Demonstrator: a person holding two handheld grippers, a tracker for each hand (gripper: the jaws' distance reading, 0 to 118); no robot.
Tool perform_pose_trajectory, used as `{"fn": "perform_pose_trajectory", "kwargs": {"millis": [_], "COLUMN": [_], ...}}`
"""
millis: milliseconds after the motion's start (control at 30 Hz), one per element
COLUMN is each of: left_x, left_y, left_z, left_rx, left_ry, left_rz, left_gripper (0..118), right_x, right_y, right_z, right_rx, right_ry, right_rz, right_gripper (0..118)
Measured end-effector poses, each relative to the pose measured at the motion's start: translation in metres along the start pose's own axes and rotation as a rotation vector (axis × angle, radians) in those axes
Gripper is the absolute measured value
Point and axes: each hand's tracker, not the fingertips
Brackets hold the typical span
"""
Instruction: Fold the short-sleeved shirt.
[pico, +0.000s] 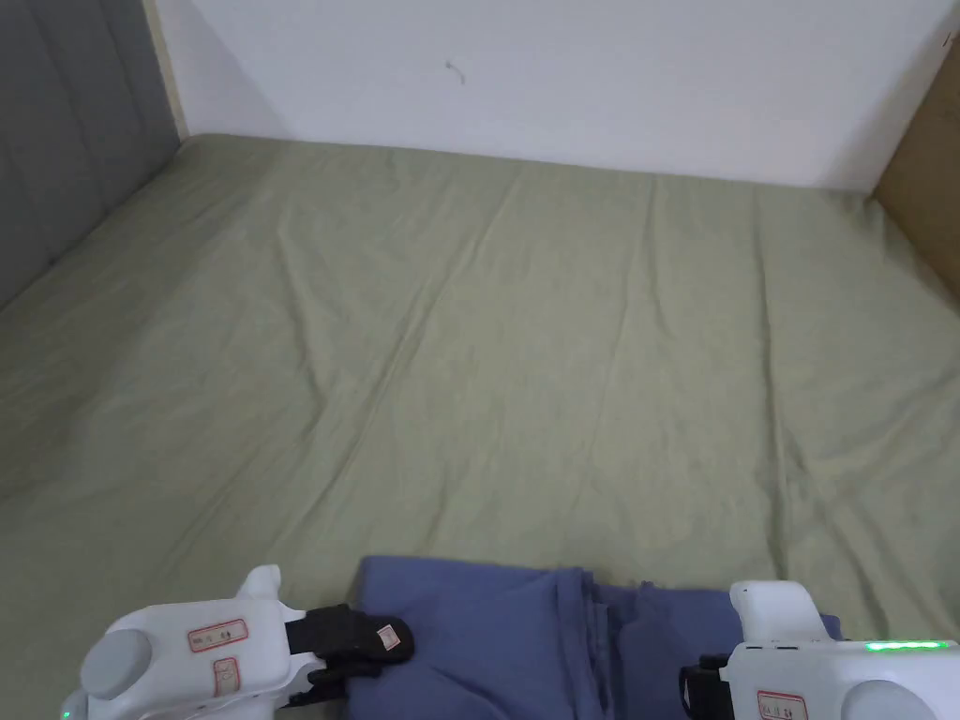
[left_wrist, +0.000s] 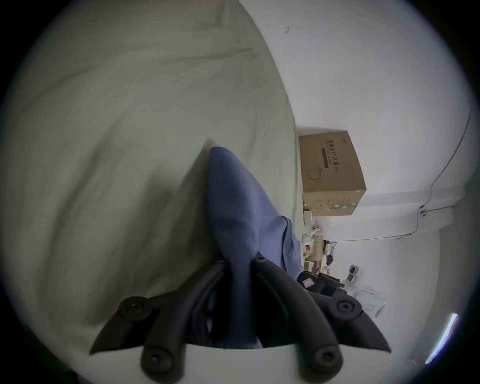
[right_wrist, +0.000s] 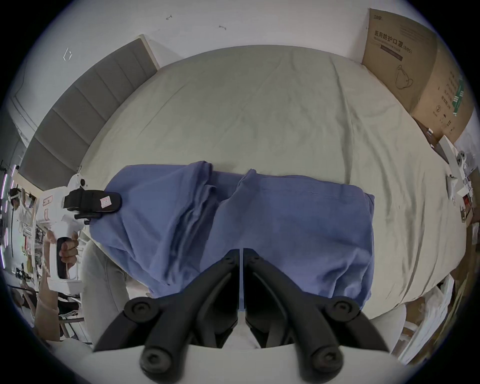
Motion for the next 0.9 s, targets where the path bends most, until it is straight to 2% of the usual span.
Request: {"fn": "perform_pose_trajectory", "kwargs": {"millis": [200, 500, 667, 767, 900], "left_x": [0.005, 0.023, 0.066, 0.113, 0.171], "left_y": [0.018, 0.041, 0.029, 0.019, -0.002], "left_z": [0.029, 0.101, 0.105, 0.09, 0.057], "left_rx": [0.027, 0.121, 0.155, 0.152, 0.138], "left_ry": [0.048, 0.234, 0.275, 0.295, 0.206], "left_rz": [-0.048, -0.103, -0.151, -0.296, -0.377], "left_gripper": [9, 9, 9, 9, 10], "right_x": [0.004, 0.012, 0.018, 0.023, 0.035], "right_y": [0.004, -0.002, -0.005, -0.006, -0.009], "right_z": [0.004, 0.002, 0.001, 0.004, 0.009], "right_rx": [0.016, 0.028, 0.028, 0.042, 0.067], "right_ry": [0.005, 0.019, 0.039, 0.051, 0.064], "right_rz": [-0.018, -0.048, -0.073, -0.08, -0.102], "right_gripper": [2, 2, 2, 2, 2]}}
